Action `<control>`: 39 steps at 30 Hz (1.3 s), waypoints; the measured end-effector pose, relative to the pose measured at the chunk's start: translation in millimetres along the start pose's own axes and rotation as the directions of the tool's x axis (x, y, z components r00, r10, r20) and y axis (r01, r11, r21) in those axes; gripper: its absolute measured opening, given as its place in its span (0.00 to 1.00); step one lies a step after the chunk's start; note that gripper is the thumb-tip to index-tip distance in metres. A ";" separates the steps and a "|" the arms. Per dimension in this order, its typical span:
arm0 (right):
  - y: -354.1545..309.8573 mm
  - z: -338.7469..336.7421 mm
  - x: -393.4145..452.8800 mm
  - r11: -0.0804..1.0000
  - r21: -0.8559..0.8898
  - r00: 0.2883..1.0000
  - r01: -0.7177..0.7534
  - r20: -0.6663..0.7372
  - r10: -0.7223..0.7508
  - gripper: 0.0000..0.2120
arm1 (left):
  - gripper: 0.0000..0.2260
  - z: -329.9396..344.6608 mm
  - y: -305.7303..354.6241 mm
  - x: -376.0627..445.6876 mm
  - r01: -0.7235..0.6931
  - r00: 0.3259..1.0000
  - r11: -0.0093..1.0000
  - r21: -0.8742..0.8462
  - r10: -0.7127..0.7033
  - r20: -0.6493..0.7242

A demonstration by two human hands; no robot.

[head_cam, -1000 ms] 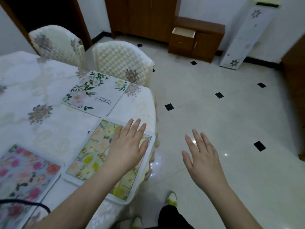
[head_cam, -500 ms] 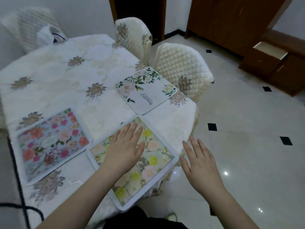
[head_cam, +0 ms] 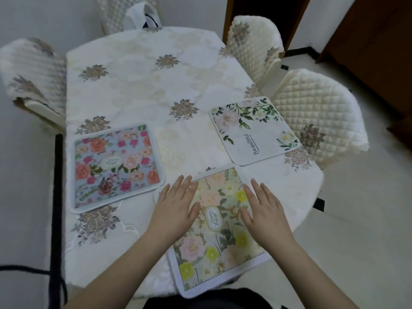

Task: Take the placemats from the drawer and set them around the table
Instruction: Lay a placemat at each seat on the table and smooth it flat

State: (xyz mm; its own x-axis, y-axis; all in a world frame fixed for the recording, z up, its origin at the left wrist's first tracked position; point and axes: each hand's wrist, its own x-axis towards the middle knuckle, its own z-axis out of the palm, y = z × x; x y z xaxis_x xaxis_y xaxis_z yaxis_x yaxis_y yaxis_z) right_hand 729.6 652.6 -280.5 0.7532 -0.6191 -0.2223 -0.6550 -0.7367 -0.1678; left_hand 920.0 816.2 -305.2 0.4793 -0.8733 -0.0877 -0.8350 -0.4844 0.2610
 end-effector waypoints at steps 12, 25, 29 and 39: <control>-1.9 31.6 48.6 0.980 -0.046 0.973 0.193 0.141 -0.185 0.31 | 0.32 34.9 -12.2 -16.6 0.203 0.979 0.978 0.038 -0.203 0.006; 47.9 49.9 60.7 0.890 -0.069 0.880 0.452 0.201 -0.431 0.32 | 0.38 78.2 36.7 -49.1 0.430 0.896 0.901 0.047 -0.433 0.095; 58.5 51.1 55.0 0.881 -0.025 0.868 0.472 0.190 -0.459 0.31 | 0.38 84.1 48.8 -58.5 0.429 0.899 0.902 0.048 -0.432 0.078; 73.5 60.3 57.0 0.918 -0.151 0.925 0.367 0.159 -0.344 0.45 | 0.44 90.0 29.3 -70.9 0.535 0.839 0.843 0.045 -0.537 0.087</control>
State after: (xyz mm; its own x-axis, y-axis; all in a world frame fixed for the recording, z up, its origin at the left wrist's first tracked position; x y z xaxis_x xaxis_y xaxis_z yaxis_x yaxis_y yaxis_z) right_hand 720.7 579.6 -363.4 0.9129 -0.2760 -0.3007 -0.3155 -0.9446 -0.0907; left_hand 837.2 859.2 -377.9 0.8272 -0.4769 -0.2971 -0.4596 -0.8785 0.1304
